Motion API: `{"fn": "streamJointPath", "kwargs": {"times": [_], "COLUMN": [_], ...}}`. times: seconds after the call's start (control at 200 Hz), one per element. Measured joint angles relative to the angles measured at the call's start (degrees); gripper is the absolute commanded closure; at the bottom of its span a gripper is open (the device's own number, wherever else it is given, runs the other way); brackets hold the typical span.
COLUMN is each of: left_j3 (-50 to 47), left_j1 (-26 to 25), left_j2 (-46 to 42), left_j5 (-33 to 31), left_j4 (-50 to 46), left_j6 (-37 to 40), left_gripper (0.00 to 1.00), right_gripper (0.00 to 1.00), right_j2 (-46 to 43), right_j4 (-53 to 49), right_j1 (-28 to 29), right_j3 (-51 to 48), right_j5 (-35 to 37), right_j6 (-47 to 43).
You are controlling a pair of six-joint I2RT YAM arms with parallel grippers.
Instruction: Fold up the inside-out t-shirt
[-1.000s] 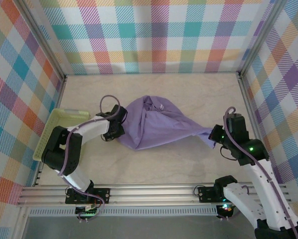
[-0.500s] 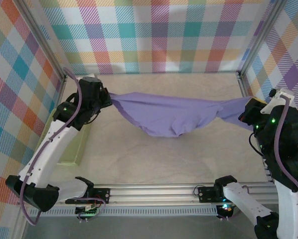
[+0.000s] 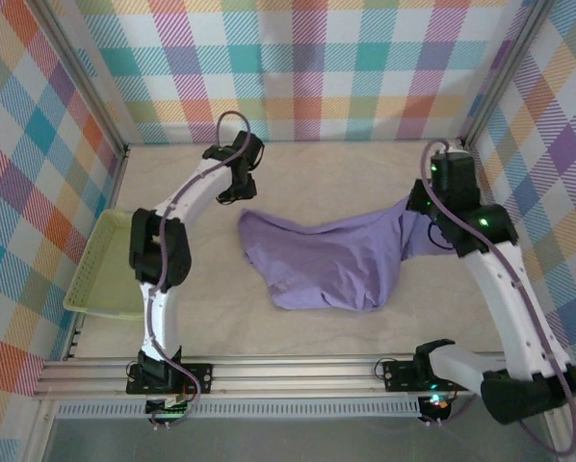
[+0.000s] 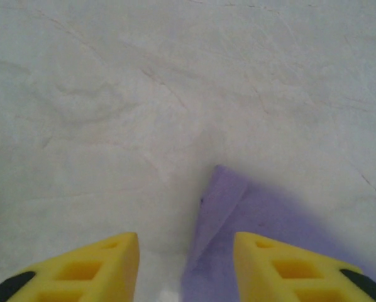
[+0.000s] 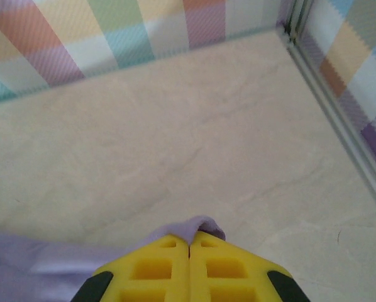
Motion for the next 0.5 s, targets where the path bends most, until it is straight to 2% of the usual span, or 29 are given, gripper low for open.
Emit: {"fn": "streamJointPath", "kwargs": {"times": [0.105, 0.245, 0.345, 0.5], "left_j3": [-2.6, -18.6, -30.4, -48.0], "left_j1": [-0.4, -2.2, -6.4, -14.6], "left_j2": [-1.1, -13.5, -23.9, -35.3], "left_j5": [0.7, 4.3, 6.9, 11.6], "left_j4": [-0.2, 2.9, 6.1, 14.8], "left_j6": [0.0, -2.1, -5.3, -12.4], "left_gripper": [0.37, 0.41, 0.44, 0.43], "right_gripper": [1.0, 1.0, 1.0, 1.0], "right_j2": [1.0, -0.7, -1.6, -2.0], "right_j4": [0.6, 2.0, 2.4, 2.9], "right_j1": [-1.6, -2.3, -2.3, -2.4], "right_j3": [-0.9, -0.9, -1.0, -2.4], "right_j5": [-1.3, -2.6, -3.5, -4.2], "right_j6": [0.0, 0.0, 0.0, 0.0]}}
